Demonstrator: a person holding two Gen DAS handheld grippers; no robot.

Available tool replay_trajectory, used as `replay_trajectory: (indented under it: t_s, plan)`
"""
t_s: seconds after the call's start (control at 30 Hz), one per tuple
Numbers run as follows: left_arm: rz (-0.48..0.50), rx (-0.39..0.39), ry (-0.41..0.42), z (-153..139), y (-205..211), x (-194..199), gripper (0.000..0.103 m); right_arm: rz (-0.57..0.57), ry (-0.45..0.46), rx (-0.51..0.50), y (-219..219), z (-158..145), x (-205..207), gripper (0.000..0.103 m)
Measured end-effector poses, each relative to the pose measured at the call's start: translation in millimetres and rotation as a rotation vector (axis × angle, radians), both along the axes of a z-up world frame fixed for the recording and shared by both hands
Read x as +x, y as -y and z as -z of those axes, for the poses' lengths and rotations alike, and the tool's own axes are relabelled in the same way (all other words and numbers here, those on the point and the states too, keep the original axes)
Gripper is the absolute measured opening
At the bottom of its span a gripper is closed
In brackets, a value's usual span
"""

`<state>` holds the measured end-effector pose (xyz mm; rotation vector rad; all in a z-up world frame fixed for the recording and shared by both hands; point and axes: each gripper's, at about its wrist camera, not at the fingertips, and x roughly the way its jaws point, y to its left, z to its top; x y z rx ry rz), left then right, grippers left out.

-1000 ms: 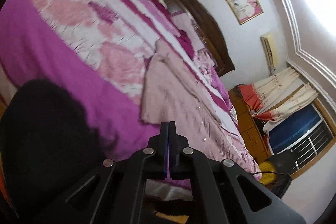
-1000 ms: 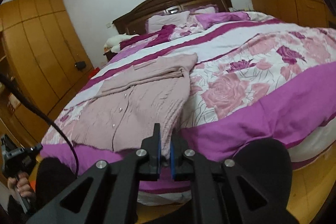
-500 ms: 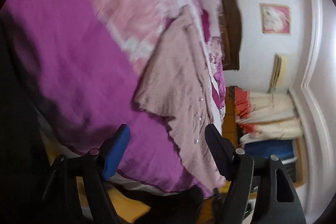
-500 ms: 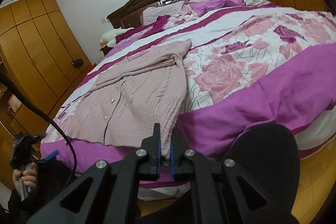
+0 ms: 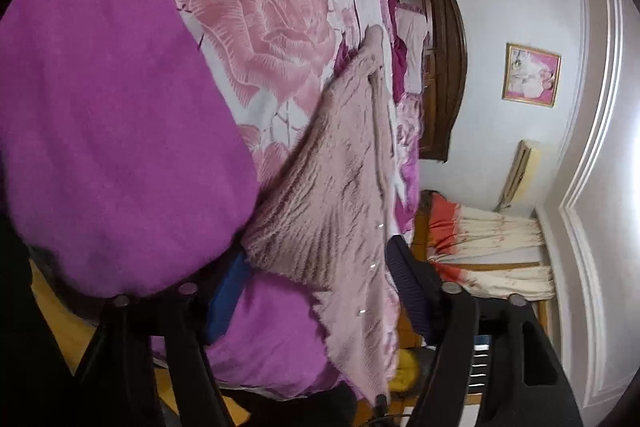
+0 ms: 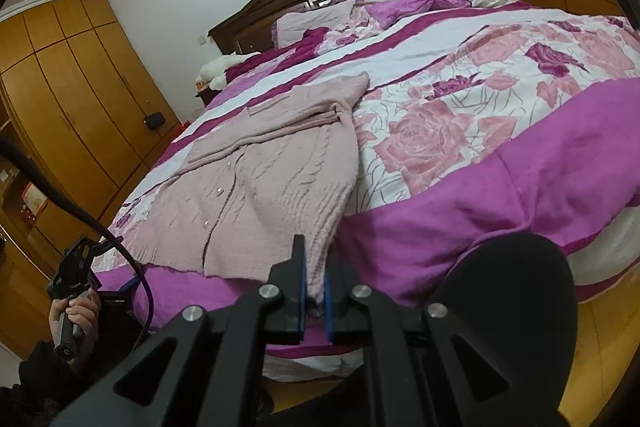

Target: Fold small clothes

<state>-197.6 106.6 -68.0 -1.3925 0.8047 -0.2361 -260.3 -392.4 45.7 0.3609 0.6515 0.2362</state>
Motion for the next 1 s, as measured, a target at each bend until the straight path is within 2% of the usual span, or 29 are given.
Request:
replay_trajectory:
  t_s: [0.03,0.1,0.2,0.3,0.37,0.43,0.5,0.6,0.67,0.77,0.9,0.97,1.0]
  plan:
    - [0.01,0.035,-0.004,-1,2,-1,0.03,0.001,-0.012,0.004,1,2,2,0.006]
    - [0.021,0.104,-0.022,-1,6,-4,0.01,0.0,-0.025,0.011,1,4,5,0.007]
    - [0.021,0.106,-0.037,1,7,-4,0.0,-0.003,-0.034,0.015,0,6,7,0.007]
    - [0.047,0.11,-0.018,1,6,-6,0.0,-0.007,-0.042,0.019,0,7,11,0.007]
    - [0.085,0.093,0.061,-8,5,-7,0.0,-0.009,-0.044,0.014,0,7,12,0.007]
    - [0.097,0.098,0.105,-17,4,-10,0.0,-0.022,-0.033,0.01,-2,5,12,0.007]
    - [0.089,0.117,0.096,-21,1,-13,0.0,-0.054,-0.004,0.008,-5,1,8,0.007]
    - [0.07,0.052,0.099,-17,-6,-19,0.0,-0.128,0.07,-0.005,-13,-10,-1,0.006]
    - [0.058,0.056,0.136,-24,-8,-24,0.0,-0.14,0.088,-0.037,-18,-16,-3,0.006]
    - [0.071,0.104,0.22,-49,-3,-32,0.0,-0.147,0.105,-0.033,-19,-20,-5,0.006]
    - [0.038,0.307,0.316,-90,9,-62,0.0,-0.128,0.124,-0.006,-13,-26,-11,0.006]
    - [0.027,0.33,0.33,-99,10,-70,0.0,-0.126,0.141,0.008,-9,-29,-16,0.006]
    - [0.023,0.314,0.336,-100,10,-74,0.0,-0.131,0.148,0.015,-8,-32,-17,0.006]
